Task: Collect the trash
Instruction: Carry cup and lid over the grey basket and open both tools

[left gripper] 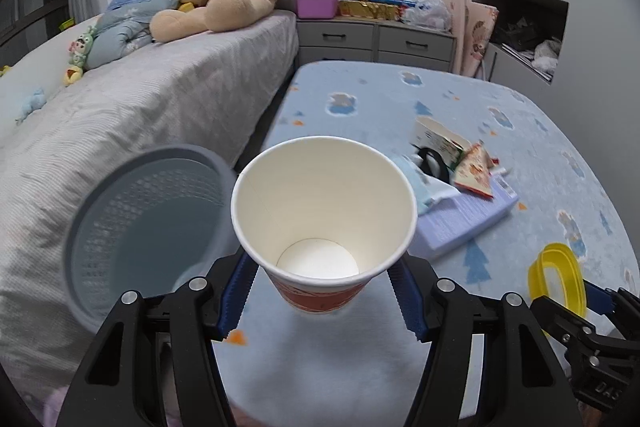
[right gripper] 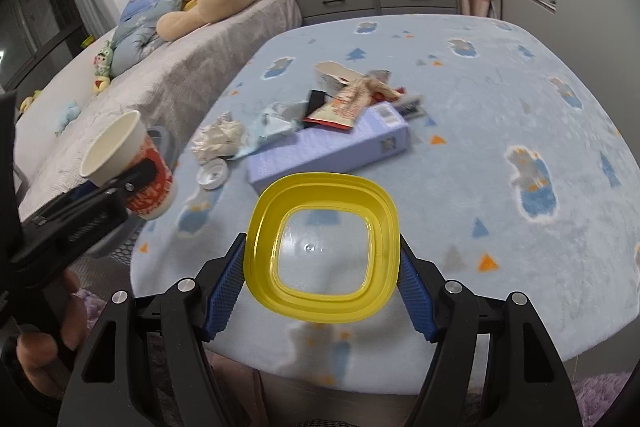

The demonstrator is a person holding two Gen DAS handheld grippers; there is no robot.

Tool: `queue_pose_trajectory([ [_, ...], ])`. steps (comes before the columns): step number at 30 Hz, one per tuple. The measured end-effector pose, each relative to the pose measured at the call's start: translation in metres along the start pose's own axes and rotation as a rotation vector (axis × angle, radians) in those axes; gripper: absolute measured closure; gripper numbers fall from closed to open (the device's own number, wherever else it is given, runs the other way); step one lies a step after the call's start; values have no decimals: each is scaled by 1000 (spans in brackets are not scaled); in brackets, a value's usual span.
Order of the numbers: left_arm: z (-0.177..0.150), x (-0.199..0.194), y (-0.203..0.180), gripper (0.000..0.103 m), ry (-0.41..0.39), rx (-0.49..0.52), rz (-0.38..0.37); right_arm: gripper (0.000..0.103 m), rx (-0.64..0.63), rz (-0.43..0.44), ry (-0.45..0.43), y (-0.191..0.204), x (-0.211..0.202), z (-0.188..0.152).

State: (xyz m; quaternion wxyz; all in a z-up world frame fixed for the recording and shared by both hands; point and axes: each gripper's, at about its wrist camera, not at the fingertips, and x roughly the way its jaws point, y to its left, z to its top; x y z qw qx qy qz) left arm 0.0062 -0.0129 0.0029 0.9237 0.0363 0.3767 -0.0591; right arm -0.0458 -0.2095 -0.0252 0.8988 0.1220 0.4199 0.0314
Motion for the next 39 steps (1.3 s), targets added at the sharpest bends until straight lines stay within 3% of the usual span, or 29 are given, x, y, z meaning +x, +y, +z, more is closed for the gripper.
queue_pose_trajectory([
  [9, 31, -28, 110, 42, 9, -77, 133, 35, -131, 174, -7, 96, 27, 55],
  [13, 40, -17, 152, 42, 55, -111, 168, 35, -194, 276, 47, 147, 57, 73],
  [20, 40, 16, 208, 42, 135, -160, 172, 35, -267, 336, 129, 206, 99, 82],
  [29, 19, 57, 233, 42, 226, -198, 129, 34, -352, 328, 236, 245, 144, 76],
  [39, 8, 65, 243, 42, 251, -225, 129, 32, -371, 316, 246, 252, 153, 74],
])
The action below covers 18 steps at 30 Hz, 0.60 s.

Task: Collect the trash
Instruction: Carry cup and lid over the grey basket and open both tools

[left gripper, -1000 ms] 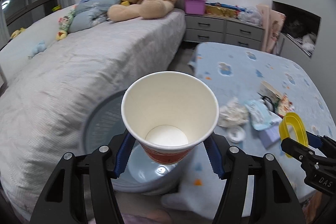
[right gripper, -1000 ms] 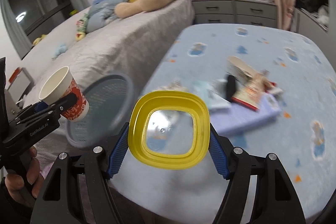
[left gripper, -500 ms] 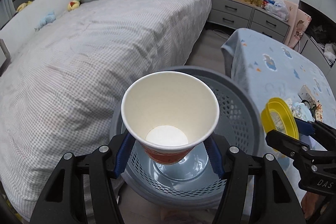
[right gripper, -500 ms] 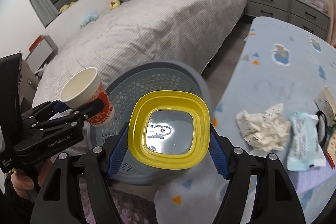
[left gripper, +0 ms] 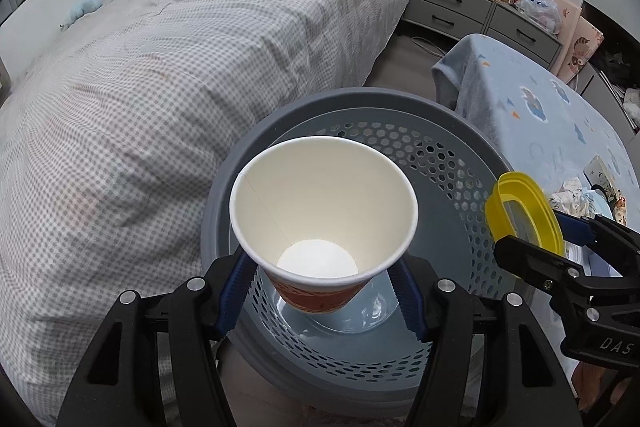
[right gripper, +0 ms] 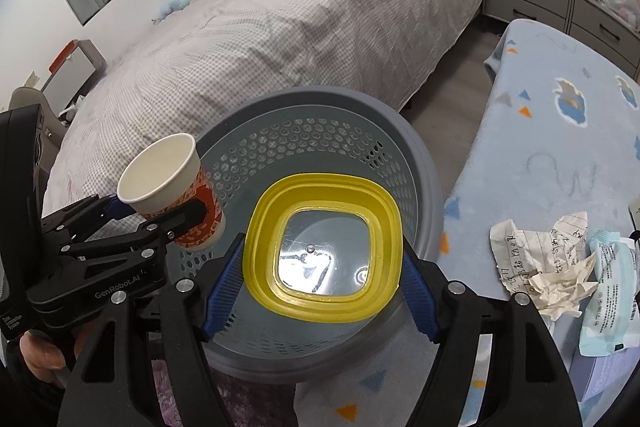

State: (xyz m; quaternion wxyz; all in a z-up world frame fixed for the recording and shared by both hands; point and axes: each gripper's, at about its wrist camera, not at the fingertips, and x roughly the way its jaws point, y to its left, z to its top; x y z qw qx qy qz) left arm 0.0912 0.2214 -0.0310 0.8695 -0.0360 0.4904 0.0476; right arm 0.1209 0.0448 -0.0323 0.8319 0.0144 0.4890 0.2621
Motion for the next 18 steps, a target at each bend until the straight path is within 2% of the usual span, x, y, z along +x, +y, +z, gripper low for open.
queue_pose_trajectory([
  [2, -1, -1, 0, 41, 2, 1, 8, 27, -2, -2, -6, 0, 0, 2],
  [5, 0, -2, 1, 34, 4, -1, 15, 26, -1, -4, -20, 0, -3, 3],
  [18, -2, -5, 5, 34, 2, -15, 30, 26, 3, -9, -29, 0, -5, 2],
])
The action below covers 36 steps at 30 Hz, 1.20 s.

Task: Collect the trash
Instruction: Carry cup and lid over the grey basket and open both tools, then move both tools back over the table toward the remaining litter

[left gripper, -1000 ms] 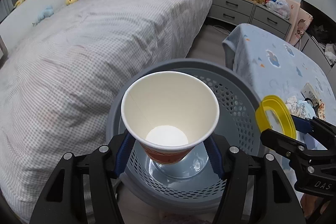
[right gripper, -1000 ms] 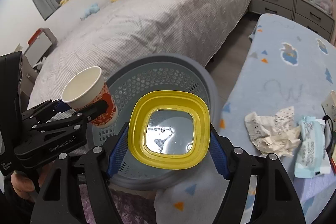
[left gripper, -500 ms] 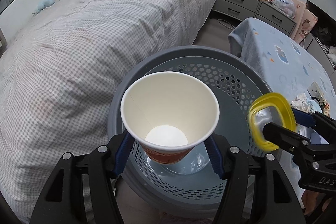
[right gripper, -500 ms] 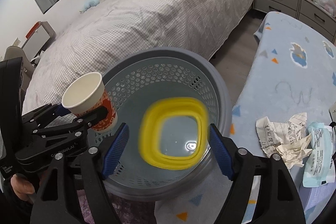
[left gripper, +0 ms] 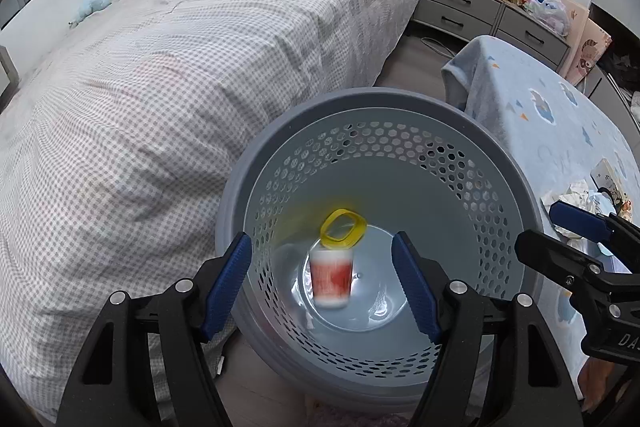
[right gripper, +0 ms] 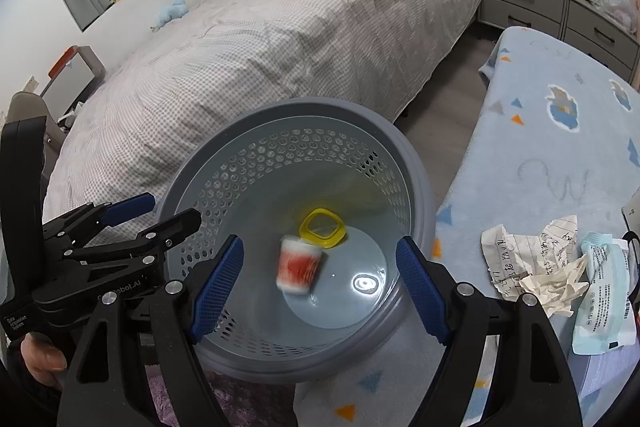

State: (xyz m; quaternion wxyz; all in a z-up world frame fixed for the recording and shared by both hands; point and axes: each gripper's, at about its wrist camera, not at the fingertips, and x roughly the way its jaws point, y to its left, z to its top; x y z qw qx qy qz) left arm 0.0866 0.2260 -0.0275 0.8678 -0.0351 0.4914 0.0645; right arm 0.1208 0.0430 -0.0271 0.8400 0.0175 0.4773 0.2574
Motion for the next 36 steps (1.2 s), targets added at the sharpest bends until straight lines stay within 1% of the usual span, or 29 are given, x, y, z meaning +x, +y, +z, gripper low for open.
queue_pose_trajectory([
  [21, 0, -16, 0, 33, -35, -12, 7, 26, 15, -6, -13, 0, -12, -6],
  [33, 1, -38, -7, 33, -78, -7, 7, 26, 43, -17, -39, -5, -32, -15],
  [36, -1, -45, -13, 31, -94, -3, 8, 26, 54, -22, -42, -8, -38, -20],
])
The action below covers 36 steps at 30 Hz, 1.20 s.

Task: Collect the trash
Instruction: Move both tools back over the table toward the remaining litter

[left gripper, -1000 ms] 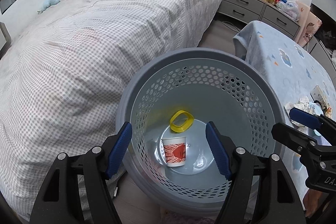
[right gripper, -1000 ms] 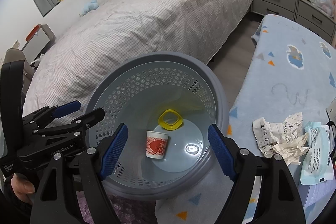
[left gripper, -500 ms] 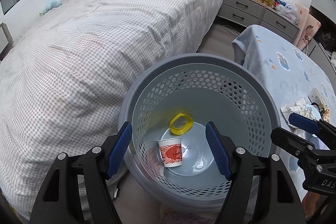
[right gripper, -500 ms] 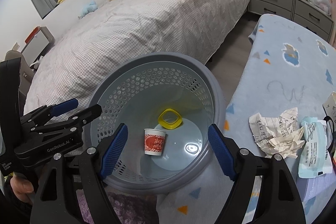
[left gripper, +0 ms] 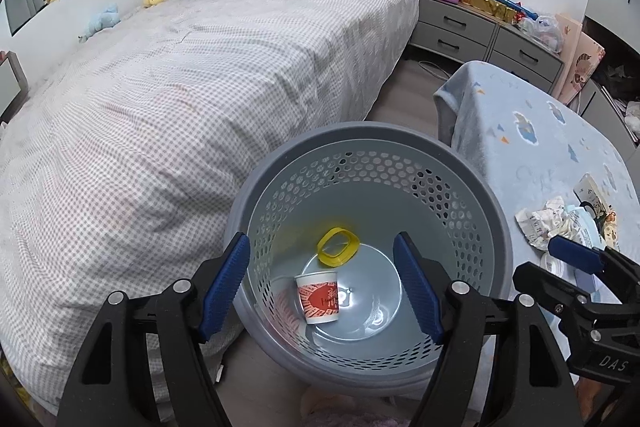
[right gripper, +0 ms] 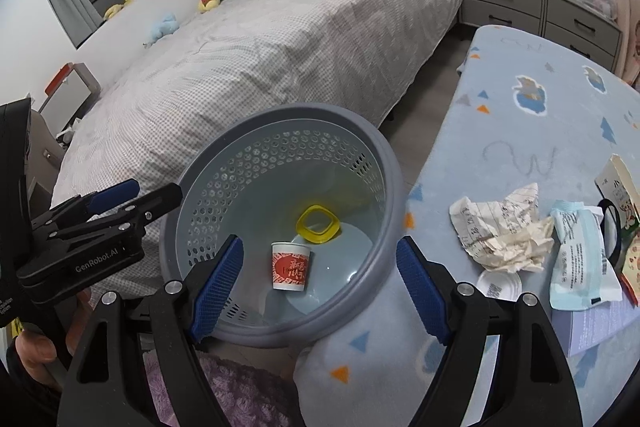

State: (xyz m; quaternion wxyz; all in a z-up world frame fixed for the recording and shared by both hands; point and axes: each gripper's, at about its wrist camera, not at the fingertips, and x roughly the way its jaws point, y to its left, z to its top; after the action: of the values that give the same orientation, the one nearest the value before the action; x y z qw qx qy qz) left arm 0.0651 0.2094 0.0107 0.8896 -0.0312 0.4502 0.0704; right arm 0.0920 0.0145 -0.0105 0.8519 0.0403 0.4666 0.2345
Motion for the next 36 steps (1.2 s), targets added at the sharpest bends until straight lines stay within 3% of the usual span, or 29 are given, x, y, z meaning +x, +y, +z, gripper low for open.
queue_pose_trajectory([
  [12, -11, -18, -43, 31, -15, 55, -39, 25, 90, -88, -49, -48, -49, -33],
  [25, -24, -27, -116, 31, -17, 134, -124, 25, 231, -244, -87, -139, -113, -77],
  [36, -24, -19, -175, 31, -32, 187, -148, 25, 286, -328, -113, -197, -128, -75],
])
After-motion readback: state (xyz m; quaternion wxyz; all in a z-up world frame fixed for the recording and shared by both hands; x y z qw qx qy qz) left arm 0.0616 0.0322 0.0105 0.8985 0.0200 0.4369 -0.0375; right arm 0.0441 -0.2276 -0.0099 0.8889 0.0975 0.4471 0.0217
